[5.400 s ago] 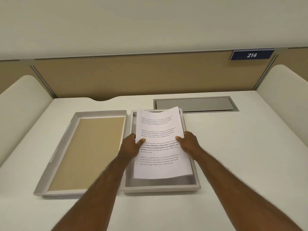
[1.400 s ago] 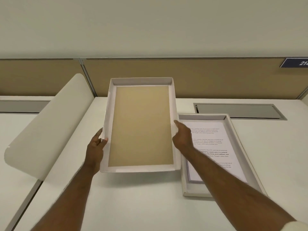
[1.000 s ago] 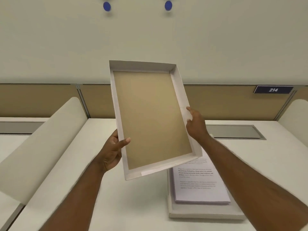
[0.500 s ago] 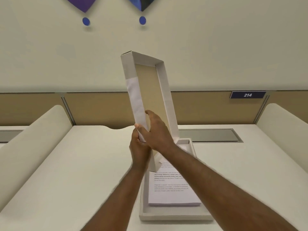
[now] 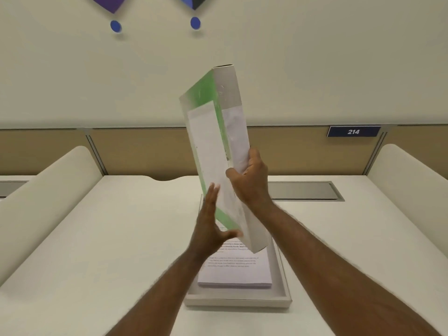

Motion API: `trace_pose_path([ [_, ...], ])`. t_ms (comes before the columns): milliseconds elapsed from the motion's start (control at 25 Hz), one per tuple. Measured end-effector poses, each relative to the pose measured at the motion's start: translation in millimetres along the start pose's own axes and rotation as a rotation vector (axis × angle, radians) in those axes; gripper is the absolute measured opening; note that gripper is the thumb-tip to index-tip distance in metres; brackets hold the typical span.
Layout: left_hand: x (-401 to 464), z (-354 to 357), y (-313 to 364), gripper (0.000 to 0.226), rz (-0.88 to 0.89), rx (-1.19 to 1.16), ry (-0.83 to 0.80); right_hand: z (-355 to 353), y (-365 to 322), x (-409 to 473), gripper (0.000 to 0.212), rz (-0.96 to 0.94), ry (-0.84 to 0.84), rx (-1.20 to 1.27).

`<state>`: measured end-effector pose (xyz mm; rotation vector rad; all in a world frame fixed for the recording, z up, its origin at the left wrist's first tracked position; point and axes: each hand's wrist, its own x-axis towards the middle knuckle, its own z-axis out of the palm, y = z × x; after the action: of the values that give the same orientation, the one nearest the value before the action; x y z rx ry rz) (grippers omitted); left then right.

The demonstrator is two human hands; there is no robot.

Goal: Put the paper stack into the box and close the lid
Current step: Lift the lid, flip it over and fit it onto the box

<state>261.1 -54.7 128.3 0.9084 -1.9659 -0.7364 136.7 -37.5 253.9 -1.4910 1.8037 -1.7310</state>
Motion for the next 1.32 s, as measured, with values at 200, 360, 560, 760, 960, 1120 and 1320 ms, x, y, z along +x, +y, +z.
trace_pose_path([
  [200,4,-32,-42,0.123,-0.369,0.007,0.34,-36,33,-1,0.034,0.041,-0.189,0.381],
  [360,12,-63,-73,0.102,-0.475,-0.16,0.288,-54,53,-6,0.047,0.058,-0.3,0.647],
  [560,2,-62,-71,0.067,-0.485,-0.303,0.21,-59,82,3,0.044,0.206,-0.214,0.583],
  [760,-15,-49,-76,0.07,-0.56,-0.198,0.242,-49,120,11,0.068,0.243,-0.255,-0.113],
  [960,-16,-34,-81,0.053,-0.67,-0.091,0.26,-43,165,-14,0.071,0.35,-0.47,-0.264],
  [1120,-17,-20,-93,0.051,-0.718,-0.043,0.16,-40,183,-26,0.063,0.449,-0.417,-0.259],
  [1320,-17,-9,-114,0.058,-0.784,0.001,0.067,-41,201,-33,0.062,0.518,-0.4,-0.319],
])
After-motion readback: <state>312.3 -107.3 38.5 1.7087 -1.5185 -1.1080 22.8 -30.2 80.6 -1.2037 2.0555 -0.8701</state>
